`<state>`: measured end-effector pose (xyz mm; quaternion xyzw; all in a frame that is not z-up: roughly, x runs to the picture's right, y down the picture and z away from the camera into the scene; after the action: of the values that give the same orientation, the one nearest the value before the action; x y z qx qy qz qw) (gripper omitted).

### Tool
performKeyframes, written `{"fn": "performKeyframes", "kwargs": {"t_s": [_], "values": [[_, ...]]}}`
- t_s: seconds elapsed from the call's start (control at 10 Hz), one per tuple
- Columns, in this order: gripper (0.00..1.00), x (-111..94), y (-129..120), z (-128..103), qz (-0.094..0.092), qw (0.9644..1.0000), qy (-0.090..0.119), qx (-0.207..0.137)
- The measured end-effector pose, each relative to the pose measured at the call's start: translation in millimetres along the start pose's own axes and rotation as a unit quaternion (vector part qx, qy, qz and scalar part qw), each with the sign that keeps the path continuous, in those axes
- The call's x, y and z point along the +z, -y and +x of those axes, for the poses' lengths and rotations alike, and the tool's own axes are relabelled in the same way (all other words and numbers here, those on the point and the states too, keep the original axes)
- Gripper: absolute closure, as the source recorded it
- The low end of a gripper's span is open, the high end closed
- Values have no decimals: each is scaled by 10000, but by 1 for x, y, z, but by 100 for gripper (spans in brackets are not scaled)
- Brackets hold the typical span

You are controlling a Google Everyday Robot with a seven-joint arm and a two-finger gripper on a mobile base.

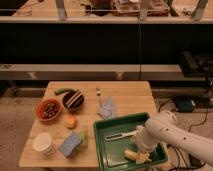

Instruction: Place banana in table surface

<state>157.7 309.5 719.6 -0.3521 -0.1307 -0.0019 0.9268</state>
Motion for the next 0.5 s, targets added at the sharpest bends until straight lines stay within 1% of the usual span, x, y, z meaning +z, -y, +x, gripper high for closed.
{"fn": "performKeyframes", "kwargs": {"t_s": [0.2, 0.3, 0.4, 0.5], "values": [[35, 5, 3, 1, 76, 10000, -2, -24], [38, 7, 4, 3, 119, 9999, -26, -40], [49, 9, 6, 7, 163, 9998, -61, -26], [57, 11, 7, 8, 169, 9998, -79, -11]]}}
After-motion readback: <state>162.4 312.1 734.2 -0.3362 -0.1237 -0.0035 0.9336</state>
